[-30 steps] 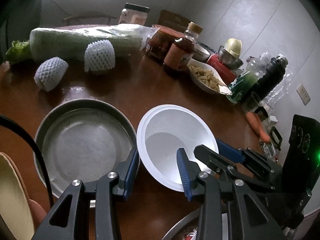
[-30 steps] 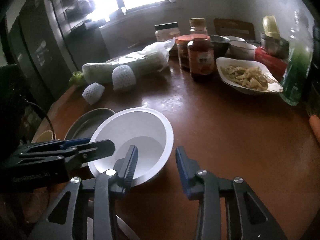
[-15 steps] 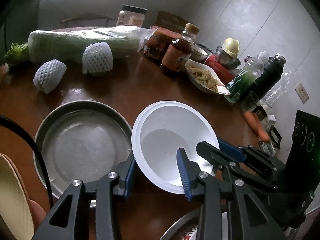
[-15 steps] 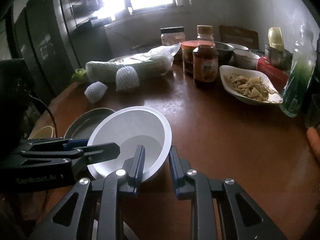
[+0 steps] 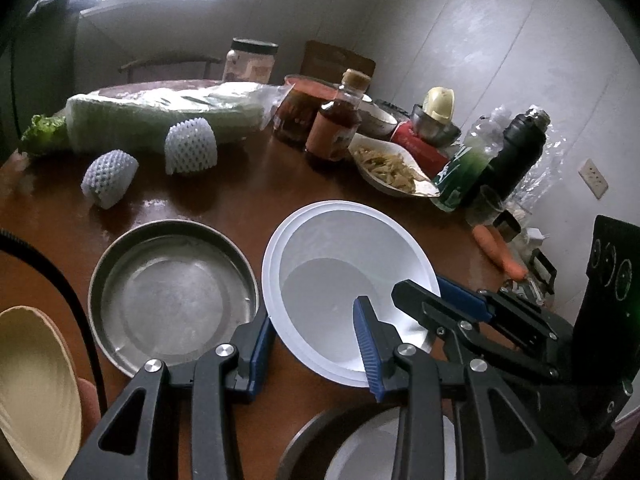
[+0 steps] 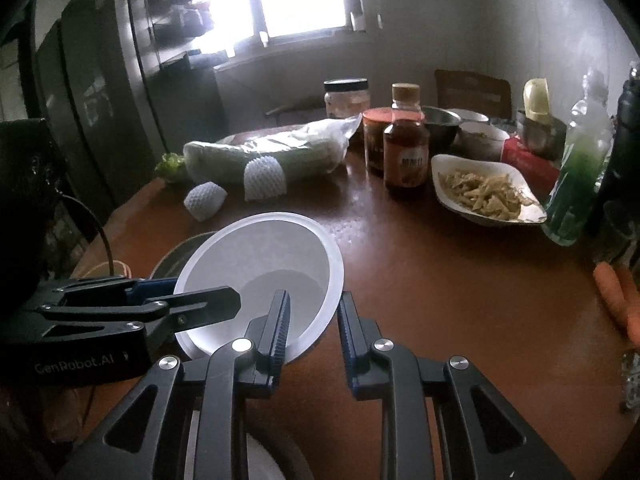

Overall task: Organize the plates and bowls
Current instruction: 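Lift the second white bowl with the left tool over the bowl stack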

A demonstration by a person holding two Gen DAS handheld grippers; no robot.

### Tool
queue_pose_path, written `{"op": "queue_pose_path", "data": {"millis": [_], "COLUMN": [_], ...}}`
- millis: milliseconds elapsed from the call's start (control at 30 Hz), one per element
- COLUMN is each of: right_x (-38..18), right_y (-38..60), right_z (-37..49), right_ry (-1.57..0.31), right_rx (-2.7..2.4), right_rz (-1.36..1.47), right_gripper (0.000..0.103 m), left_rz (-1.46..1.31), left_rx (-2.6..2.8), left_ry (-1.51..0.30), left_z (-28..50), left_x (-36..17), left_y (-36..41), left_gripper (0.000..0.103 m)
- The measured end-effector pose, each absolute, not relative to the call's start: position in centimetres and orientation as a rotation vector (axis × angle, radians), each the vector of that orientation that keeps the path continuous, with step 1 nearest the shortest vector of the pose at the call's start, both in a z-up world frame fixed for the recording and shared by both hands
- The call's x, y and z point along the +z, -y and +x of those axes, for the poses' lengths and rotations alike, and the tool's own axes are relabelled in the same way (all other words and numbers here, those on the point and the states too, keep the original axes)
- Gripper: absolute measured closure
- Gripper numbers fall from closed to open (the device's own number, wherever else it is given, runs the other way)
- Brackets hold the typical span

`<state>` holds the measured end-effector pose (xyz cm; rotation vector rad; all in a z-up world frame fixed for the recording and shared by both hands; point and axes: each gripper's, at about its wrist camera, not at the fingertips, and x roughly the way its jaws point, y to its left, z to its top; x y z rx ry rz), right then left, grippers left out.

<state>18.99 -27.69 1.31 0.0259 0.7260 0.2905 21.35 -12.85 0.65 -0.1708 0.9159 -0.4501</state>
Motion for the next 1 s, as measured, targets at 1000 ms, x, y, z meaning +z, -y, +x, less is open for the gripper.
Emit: {"op": "queue_pose_path", "data": {"millis": [1000], "right_x": [5.9], "right_y": [26.6], "right_z": [9.7], "right_ry": [-0.596], "right_rx": [0.34], "right_rz": [0.034], "right_gripper": [0.078], "left_rz": [-0.111], "left_rx": [-0.424], "left_ry": [-0.769], "left_z": [11.8], "left_x": [6.3], "left_y": [12.0], "left_gripper": [0.064]}}
